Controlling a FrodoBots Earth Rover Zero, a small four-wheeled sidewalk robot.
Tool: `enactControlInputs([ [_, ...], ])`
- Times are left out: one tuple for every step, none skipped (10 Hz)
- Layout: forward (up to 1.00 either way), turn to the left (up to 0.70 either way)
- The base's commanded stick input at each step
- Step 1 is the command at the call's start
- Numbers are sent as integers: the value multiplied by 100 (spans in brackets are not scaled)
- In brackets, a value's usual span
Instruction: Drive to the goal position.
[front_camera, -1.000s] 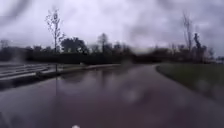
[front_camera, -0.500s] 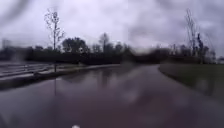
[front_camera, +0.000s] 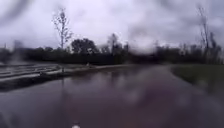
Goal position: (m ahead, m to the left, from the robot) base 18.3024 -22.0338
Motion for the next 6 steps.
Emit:
enactControlInputs([
  [70,35],
  [70,35],
  [70,35],
  [70,35],
  [70,35],
  [70,35],
])
